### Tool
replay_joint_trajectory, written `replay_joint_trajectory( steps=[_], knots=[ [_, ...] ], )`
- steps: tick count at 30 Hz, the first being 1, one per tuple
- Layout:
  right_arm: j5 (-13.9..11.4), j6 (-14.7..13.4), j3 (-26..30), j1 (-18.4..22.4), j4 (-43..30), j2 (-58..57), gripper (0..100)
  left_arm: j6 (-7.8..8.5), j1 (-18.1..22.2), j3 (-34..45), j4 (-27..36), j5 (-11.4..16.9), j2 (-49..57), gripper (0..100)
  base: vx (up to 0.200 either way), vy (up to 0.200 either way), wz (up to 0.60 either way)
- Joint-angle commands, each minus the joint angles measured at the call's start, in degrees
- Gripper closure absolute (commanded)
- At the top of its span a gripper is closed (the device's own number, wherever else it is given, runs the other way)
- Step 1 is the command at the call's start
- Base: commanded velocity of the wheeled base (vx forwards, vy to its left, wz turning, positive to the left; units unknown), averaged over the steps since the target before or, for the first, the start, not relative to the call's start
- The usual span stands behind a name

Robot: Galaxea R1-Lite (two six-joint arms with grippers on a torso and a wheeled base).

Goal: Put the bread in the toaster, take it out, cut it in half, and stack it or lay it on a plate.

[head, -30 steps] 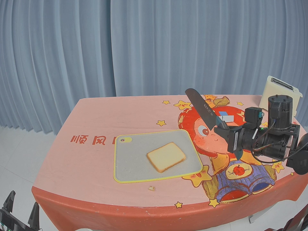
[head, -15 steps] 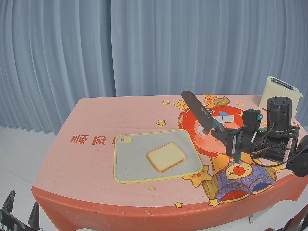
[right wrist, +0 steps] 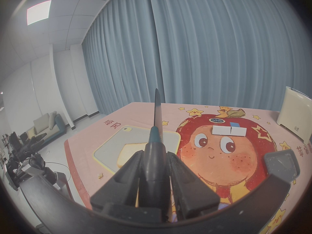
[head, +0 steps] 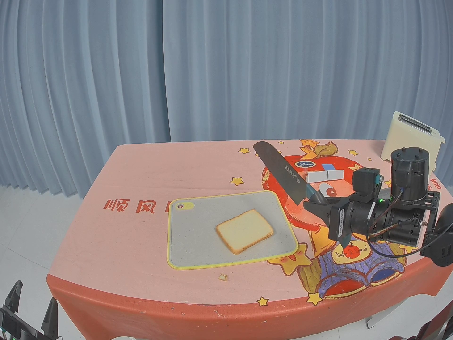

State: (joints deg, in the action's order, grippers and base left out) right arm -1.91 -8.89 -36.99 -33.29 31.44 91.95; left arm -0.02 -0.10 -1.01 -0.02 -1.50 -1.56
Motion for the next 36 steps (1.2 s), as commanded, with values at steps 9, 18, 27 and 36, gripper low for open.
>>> replay_joint_trajectory(
  steps=[9, 18, 27, 36],
  knots=[
    [0.2, 0.1, -0.1, -0.3, 0.0, -1.7, 100, 0.2, -0.1, 1.0, -0.1, -0.1, -0.1, 0, 0.0, 0.0, 0.0],
    [0.3, 0.1, 0.3, -2.1, -0.1, -3.0, 100, -0.68, -0.1, 1.0, -0.2, -0.6, -0.1, 0, 0.0, 0.0, 0.0],
    [0.3, 0.2, 0.6, -2.9, -0.1, -3.6, 100, -1.21, -0.2, 1.0, -0.8, -0.9, 0.0, 0, 0.0, 0.0, 0.0],
    [0.4, 0.2, 0.7, -3.2, 0.0, -4.0, 100, -0.68, -0.2, 1.0, -1.0, -0.5, 0.0, 0, 0.0, 0.0, 0.0]
  ],
)
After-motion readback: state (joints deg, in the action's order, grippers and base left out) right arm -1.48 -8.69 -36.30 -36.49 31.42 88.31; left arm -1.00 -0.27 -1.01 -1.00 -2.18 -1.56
